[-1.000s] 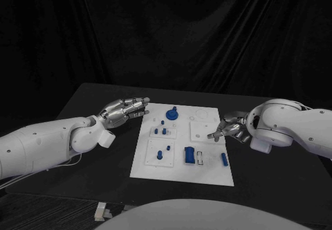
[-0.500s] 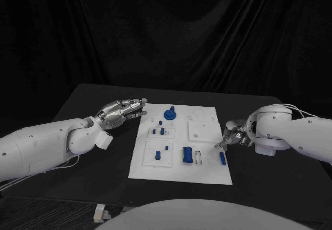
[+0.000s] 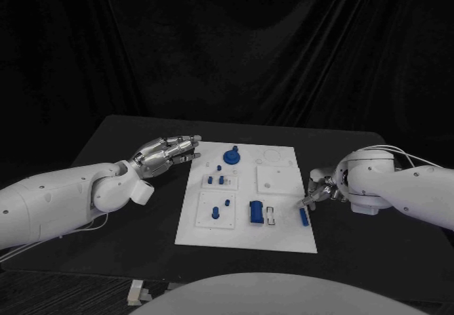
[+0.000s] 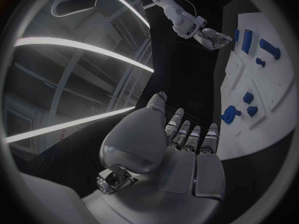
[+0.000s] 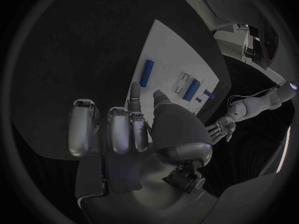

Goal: Assemble the parts on the task board

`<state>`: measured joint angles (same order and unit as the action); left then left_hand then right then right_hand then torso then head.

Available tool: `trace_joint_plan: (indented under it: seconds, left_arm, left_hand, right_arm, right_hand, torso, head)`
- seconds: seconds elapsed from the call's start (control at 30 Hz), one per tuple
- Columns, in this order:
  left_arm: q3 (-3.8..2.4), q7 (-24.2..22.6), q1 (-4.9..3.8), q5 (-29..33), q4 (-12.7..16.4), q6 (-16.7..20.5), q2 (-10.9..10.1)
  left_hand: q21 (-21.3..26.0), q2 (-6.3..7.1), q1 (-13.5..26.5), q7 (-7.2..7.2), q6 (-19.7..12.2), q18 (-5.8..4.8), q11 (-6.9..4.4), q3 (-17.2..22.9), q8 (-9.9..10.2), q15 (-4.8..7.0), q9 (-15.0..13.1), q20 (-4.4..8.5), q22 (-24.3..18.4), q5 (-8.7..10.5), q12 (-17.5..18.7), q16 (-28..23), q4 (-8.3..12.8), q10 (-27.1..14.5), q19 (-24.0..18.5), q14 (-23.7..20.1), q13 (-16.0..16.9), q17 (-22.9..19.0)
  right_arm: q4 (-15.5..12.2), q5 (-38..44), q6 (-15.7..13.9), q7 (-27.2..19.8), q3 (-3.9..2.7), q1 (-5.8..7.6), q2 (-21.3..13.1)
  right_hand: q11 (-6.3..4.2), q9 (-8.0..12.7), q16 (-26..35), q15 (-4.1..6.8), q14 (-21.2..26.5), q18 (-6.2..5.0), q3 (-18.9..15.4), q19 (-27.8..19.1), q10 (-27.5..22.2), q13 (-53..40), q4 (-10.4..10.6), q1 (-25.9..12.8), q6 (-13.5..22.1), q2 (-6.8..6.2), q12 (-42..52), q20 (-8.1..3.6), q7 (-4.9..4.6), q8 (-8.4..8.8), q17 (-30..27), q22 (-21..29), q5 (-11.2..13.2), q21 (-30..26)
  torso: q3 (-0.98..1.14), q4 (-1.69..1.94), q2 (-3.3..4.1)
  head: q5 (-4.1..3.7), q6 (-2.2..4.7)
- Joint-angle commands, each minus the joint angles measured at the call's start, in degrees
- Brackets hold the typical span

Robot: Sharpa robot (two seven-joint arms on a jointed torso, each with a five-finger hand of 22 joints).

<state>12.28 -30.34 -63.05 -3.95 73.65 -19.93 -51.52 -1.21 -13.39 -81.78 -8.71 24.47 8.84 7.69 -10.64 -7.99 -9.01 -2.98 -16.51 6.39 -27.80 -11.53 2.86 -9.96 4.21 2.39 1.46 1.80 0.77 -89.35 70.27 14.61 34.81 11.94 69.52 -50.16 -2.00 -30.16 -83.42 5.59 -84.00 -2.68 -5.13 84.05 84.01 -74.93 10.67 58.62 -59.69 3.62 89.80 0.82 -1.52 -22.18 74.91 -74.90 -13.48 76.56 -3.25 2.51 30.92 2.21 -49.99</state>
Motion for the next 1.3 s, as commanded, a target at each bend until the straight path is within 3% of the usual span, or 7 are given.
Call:
trace_joint_plan:
  seconds: [0.03,0.23,0.37,0.73,1.07,1.17,1.3]
  left_arm:
    - [-0.06,-0.6,0.12,0.4,0.0,-0.9,0.1]
    - [-0.06,-0.5,0.15,0.4,0.2,-0.7,-0.2]
    - [-0.06,-0.3,0.16,0.4,0.4,-0.9,-0.2]
    - [-0.06,-0.1,0.19,0.4,0.5,-1.0,-0.1]
    - [-0.06,-0.1,0.24,0.4,0.4,-1.2,0.0]
    - [-0.06,-0.1,0.26,0.4,0.4,-1.2,0.0]
    - [-0.06,0.0,0.27,0.4,0.4,-1.2,0.0]
  left_hand:
    - [-0.2,-0.40,0.1,-0.51,0.2,1.14,0.43,0.0,-0.2,-0.42,-0.1,-0.22,0.0,-0.28,-0.1,0.3,-0.2,0.1,0.1,-0.1,0.1,0.1]
    - [-0.2,-0.42,0.1,-0.54,0.2,1.14,0.47,0.0,-0.2,-0.43,-0.1,-0.22,0.0,-0.33,-0.1,0.4,-0.1,0.1,0.1,-0.1,0.1,0.1]
    - [-0.2,-0.44,0.2,-0.60,0.1,1.15,0.53,0.0,-0.2,-0.50,0.0,-0.23,0.0,-0.28,-0.2,0.8,-0.3,0.2,0.2,0.1,0.1,0.2]
    - [-0.2,-0.44,0.2,-0.61,0.1,1.15,0.54,0.0,-0.2,-0.51,0.0,-0.24,-0.1,-0.27,-0.1,0.8,-0.3,0.1,0.1,0.1,0.1,0.2]
    - [-0.2,-0.47,0.2,-0.64,-0.1,1.15,0.57,0.0,-0.2,-0.51,0.0,-0.24,-0.1,-0.30,-0.1,0.8,-0.3,0.1,0.1,0.1,0.1,0.2]
    - [-0.2,-0.47,0.2,-0.64,-0.1,1.15,0.57,0.0,-0.2,-0.51,0.0,-0.24,-0.1,-0.30,-0.1,0.8,-0.3,0.1,0.1,0.1,0.1,0.2]
    - [-0.2,-0.49,0.2,-0.65,-0.1,1.15,0.59,0.0,-0.2,-0.52,0.0,-0.24,-0.1,-0.33,0.0,0.7,-0.3,0.1,0.1,0.1,0.1,0.2]
  right_arm:
    - [0.0,2.7,0.9,1.2,-0.01,-0.56,0.1]
    - [0.4,2.5,0.6,1.2,-0.01,-1.59,0.6]
    - [0.7,2.2,0.1,1.1,-0.01,-2.25,0.9]
    - [1.1,0.1,-2.3,0.8,-0.01,-3.40,1.4]
    - [0.9,-2.2,-4.6,0.5,-0.01,-3.84,1.5]
    - [0.6,-3.3,-5.8,0.3,-0.02,-3.85,1.3]
    - [0.0,-5.1,-8.0,0.0,-0.02,-3.81,0.5]
  right_hand:
    - [-0.47,0.2,0.1,0.48,-3.6,-0.44,-0.3,1.8,6.0,-15.1,0.1,-0.5,-0.1,-0.16,0.2,-0.55,-0.08,0.64,0.4,-11.0,0.3,0.0]
    - [-0.26,0.7,0.4,0.31,-3.4,-0.51,-0.1,1.7,6.0,-15.1,-0.8,0.5,0.5,-0.25,0.2,-0.47,-0.38,2.15,-0.3,-10.8,-0.5,-0.3]
    - [0.16,1.4,0.8,-0.06,-3.3,-0.67,0.5,1.4,6.0,-15.1,-2.7,2.6,1.1,-0.39,0.2,-0.15,-0.87,4.30,-1.1,-10.6,-3.9,-1.1]
    - [0.34,2.1,1.3,-0.24,-3.1,-0.83,2.7,1.1,6.0,-15.1,-6.5,7.3,1.6,-0.39,0.2,0.08,-1.13,6.27,-2.2,-10.4,-8.4,-1.9]
    - [0.94,3.1,2.3,-0.65,-2.8,-1.04,11.6,0.8,6.0,-15.1,-15.8,14.5,1.7,-1.28,0.2,0.42,-1.88,8.65,-3.9,-10.0,-12.9,-3.2]
    - [1.52,3.1,2.4,-1.16,-2.7,-1.06,18.9,0.8,6.0,-15.1,-20.1,12.6,1.0,-2.11,0.2,0.79,-2.53,9.16,-4.2,-10.1,-13.1,-3.4]
    - [1.55,2.7,2.3,-1.20,-2.8,-1.06,23.1,0.9,6.0,-15.1,-22.3,10.5,0.5,-2.49,0.2,0.93,-2.60,8.97,-4.0,-10.1,-13.9,-3.3]
  torso:
    - [0.00,0.00,0.03]
    - [-0.01,0.01,-0.01]
    - [-0.02,0.01,-0.03]
    - [0.02,-0.01,0.04]
    - [0.00,-0.03,0.05]
    - [0.01,-0.04,0.05]
    - [0.01,-0.03,0.00]
  head:
    - [0.01,-0.01]
    - [-0.04,-0.01]
    - [-0.12,-0.01]
    - [-0.05,-0.01]
    - [0.08,-0.01]
    - [0.20,-0.01]
    - [0.37,-0.01]
